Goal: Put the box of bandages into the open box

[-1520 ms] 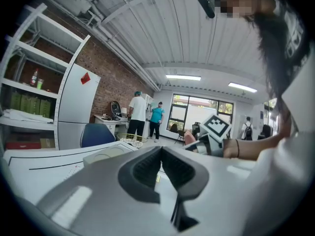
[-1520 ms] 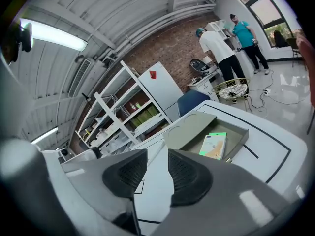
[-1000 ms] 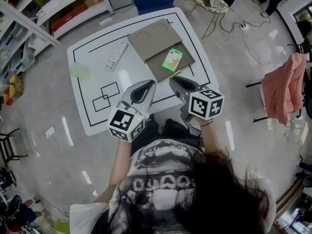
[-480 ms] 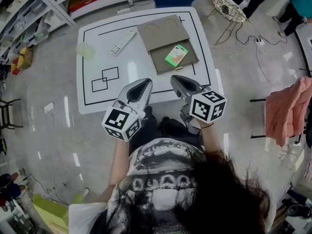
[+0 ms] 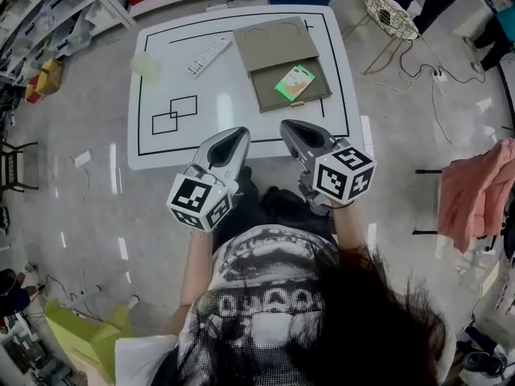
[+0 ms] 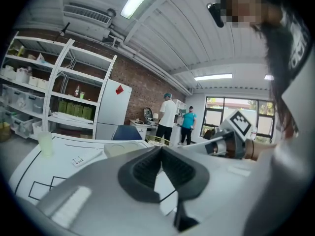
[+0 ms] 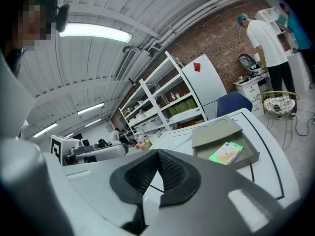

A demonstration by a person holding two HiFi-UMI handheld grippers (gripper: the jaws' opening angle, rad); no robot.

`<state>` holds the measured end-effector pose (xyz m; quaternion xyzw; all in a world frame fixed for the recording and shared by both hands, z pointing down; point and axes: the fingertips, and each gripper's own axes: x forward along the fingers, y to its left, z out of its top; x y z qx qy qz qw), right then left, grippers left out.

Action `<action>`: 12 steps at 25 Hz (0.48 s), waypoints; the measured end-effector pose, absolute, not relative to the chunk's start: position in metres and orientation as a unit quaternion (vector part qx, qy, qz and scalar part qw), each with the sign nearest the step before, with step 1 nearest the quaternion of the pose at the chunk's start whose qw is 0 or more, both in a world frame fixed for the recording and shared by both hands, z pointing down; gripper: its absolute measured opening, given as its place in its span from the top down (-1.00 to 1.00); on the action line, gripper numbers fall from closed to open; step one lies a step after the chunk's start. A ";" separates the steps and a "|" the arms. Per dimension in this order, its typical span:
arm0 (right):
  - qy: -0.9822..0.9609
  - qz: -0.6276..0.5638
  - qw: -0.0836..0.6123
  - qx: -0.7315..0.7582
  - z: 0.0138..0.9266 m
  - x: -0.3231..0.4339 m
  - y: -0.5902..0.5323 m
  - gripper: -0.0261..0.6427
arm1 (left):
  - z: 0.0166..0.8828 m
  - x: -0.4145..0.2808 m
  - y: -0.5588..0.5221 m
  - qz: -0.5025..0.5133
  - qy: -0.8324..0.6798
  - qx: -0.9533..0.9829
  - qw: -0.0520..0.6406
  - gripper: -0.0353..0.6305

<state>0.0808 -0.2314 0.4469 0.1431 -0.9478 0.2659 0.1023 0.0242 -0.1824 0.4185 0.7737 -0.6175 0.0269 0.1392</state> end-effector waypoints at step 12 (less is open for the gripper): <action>-0.956 0.246 0.104 0.117 0.439 0.079 -0.218 0.93 | 0.415 0.029 -0.174 0.029 -0.627 0.767 0.134 0.89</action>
